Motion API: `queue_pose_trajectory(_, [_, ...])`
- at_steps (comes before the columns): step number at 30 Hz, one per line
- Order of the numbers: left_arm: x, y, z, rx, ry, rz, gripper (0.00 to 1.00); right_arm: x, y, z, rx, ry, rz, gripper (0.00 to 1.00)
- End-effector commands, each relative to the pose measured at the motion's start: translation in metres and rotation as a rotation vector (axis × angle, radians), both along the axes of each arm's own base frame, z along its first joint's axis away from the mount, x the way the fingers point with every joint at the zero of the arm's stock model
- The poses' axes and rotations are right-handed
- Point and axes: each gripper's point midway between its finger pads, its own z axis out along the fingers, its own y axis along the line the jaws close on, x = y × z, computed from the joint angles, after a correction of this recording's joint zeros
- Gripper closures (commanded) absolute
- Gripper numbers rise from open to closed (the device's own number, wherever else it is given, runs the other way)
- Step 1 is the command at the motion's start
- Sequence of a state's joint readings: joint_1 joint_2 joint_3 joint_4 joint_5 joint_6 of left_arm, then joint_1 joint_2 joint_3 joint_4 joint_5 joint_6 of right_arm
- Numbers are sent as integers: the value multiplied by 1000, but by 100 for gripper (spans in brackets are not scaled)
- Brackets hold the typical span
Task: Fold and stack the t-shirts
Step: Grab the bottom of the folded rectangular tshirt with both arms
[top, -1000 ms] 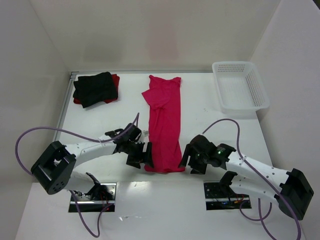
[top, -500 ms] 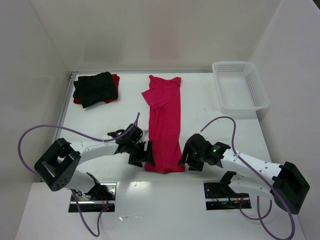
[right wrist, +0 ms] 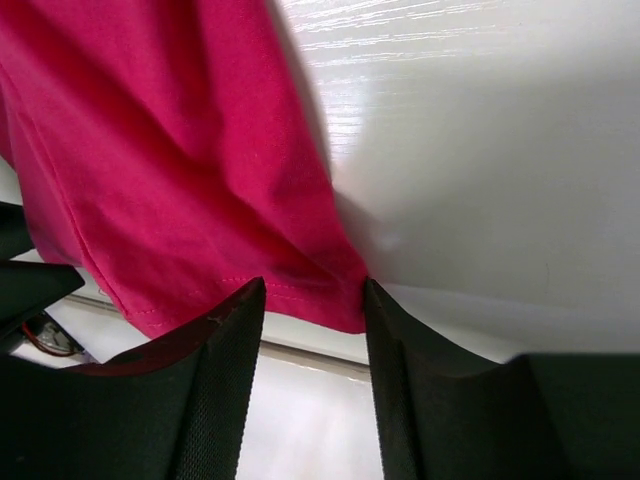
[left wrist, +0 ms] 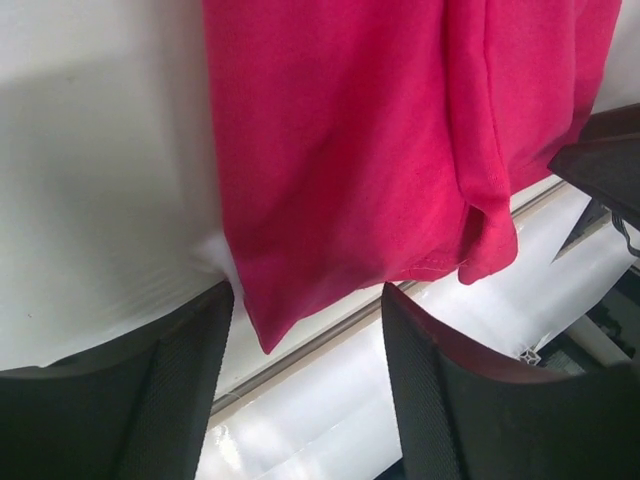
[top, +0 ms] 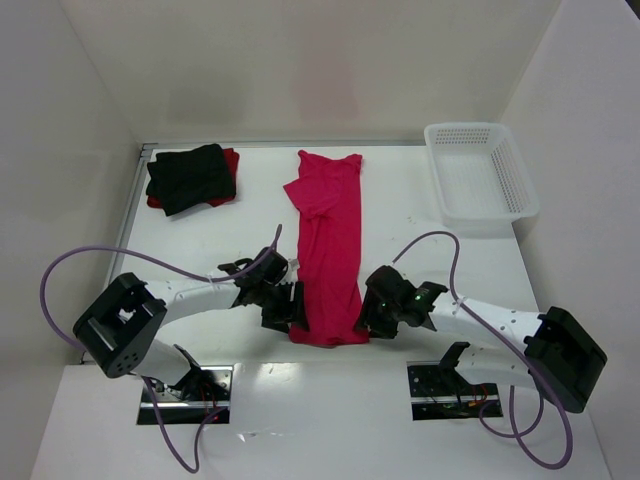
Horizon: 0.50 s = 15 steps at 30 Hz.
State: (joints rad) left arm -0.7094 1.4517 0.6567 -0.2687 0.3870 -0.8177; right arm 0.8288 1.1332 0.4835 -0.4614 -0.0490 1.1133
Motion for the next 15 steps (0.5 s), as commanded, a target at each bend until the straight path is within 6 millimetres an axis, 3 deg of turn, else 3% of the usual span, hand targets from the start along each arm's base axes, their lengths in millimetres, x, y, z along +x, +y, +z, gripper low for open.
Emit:
queue_pose_trajectory(1, [3,0,0,15,-6,8,32,5,7,2,22,-32,19,51])
queue_pose_trajectory(6, [2,-3,1,8,-9,6,47,-1,1,-4,4,-22,27,62])
queue_pose_trajectory(7, [-2,0,-5,22,7,6,52,0,2,-2,11,-29,27,69])
queue_pose_trajectory(11, [-6,-5,-8,18,15,-16,79,0,5,4,47,-37,12,81])
queue_pose_trajectory(12, [-7,-6,-7,11,22,-21,91,-2,3,1,41,-31,12,83])
queue_pose_trajectory(14, [-11,-6,-11,20,32,-31,100,0,5,5,58,-47,12,90])
queue_pose_trajectory(15, [-11,-10,-8,13,24,-40,100,3,5,7,62,-62,8,99])
